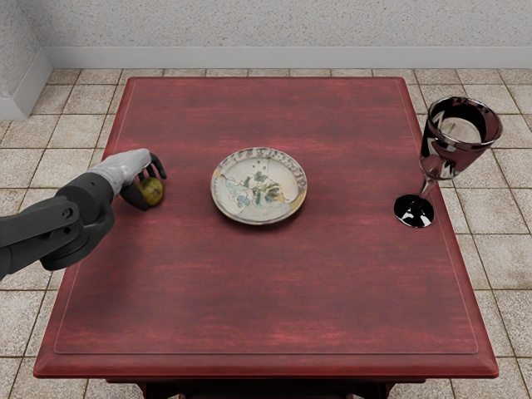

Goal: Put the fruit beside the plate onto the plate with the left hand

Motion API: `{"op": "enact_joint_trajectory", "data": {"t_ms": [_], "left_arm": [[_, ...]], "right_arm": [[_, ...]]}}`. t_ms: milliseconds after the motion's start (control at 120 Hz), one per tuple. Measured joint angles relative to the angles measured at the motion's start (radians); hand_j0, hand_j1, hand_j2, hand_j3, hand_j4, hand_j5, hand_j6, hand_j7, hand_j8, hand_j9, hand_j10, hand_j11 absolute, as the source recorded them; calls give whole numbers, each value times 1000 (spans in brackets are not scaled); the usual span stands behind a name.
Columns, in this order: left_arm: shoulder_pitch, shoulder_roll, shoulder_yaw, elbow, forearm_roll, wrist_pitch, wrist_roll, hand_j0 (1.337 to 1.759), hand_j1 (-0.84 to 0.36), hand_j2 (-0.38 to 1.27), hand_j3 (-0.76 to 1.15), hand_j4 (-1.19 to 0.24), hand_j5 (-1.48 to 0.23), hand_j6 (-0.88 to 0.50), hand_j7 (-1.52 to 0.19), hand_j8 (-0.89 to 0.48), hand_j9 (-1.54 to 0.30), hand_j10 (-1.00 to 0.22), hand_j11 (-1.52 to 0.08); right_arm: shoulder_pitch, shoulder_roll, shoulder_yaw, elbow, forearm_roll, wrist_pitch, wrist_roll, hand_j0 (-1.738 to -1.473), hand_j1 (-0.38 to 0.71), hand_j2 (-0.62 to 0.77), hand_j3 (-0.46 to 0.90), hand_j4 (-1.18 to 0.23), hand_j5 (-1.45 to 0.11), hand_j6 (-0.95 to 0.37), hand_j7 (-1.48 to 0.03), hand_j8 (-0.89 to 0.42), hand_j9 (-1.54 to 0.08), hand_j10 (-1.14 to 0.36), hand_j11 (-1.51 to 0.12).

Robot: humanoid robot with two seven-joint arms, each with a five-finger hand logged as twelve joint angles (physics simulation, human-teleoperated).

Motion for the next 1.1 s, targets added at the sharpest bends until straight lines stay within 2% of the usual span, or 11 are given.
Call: {"op": "enact_joint_trajectory", "data": {"t_ms": [550, 575, 667, 750, 783, 808, 867, 917, 1100], "left_arm": [[0, -12, 12, 1, -16, -2, 0, 1653, -234, 198, 0, -660, -730, -492, -770, -484, -811, -616, -807], [0, -12, 13, 1, -18, -2, 0, 1655, -241, 219, -59, -663, -732, -492, -773, -475, -813, -612, -811], [0, -12, 14, 1, -18, -2, 0, 1655, -249, 199, 0, -657, -733, -477, -779, -458, -817, -596, -824], [-6, -11, 16, 2, -32, -3, 0, 1658, -252, 260, -99, -666, -762, -484, -798, -464, -822, -613, -830], [-21, -11, 16, 2, -53, -4, 0, 1658, -256, 335, -84, -665, -777, -473, -806, -482, -825, -616, -832], [-31, -11, 16, 3, -73, -4, 0, 1657, -263, 299, -75, -661, -782, -481, -810, -483, -828, -618, -834], [-60, -9, 13, 3, -136, -4, 0, 1657, -266, 355, -56, -653, -798, -486, -818, -488, -830, -623, -835], [-90, -9, 11, 11, -201, -5, 0, 1657, -258, 326, -44, -648, -809, -486, -823, -495, -833, -625, -837], [-176, -5, 7, 23, -409, -13, 0, 1657, -287, 394, -18, -637, -833, -467, -837, -474, -834, -632, -835]], "right_arm": [[0, 0, 0, 0, 0, 0, 0, -1658, -349, 0, 0, 0, 0, 0, 0, 0, 0, 0, 0], [0, 0, 0, 0, 0, 0, 0, -1658, -349, 0, 0, 0, 0, 0, 0, 0, 0, 0, 0], [0, 0, 0, 0, 0, 0, 0, -1658, -349, 0, 0, 0, 0, 0, 0, 0, 0, 0, 0], [0, 0, 0, 0, 0, 0, 0, -1658, -349, 0, 0, 0, 0, 0, 0, 0, 0, 0, 0], [0, 0, 0, 0, 0, 0, 0, -1658, -349, 0, 0, 0, 0, 0, 0, 0, 0, 0, 0], [0, 0, 0, 0, 0, 0, 0, -1658, -349, 0, 0, 0, 0, 0, 0, 0, 0, 0, 0], [0, 0, 0, 0, 0, 0, 0, -1658, -349, 0, 0, 0, 0, 0, 0, 0, 0, 0, 0], [0, 0, 0, 0, 0, 0, 0, -1658, -349, 0, 0, 0, 0, 0, 0, 0, 0, 0, 0], [0, 0, 0, 0, 0, 0, 0, -1658, -349, 0, 0, 0, 0, 0, 0, 0, 0, 0, 0]]}}
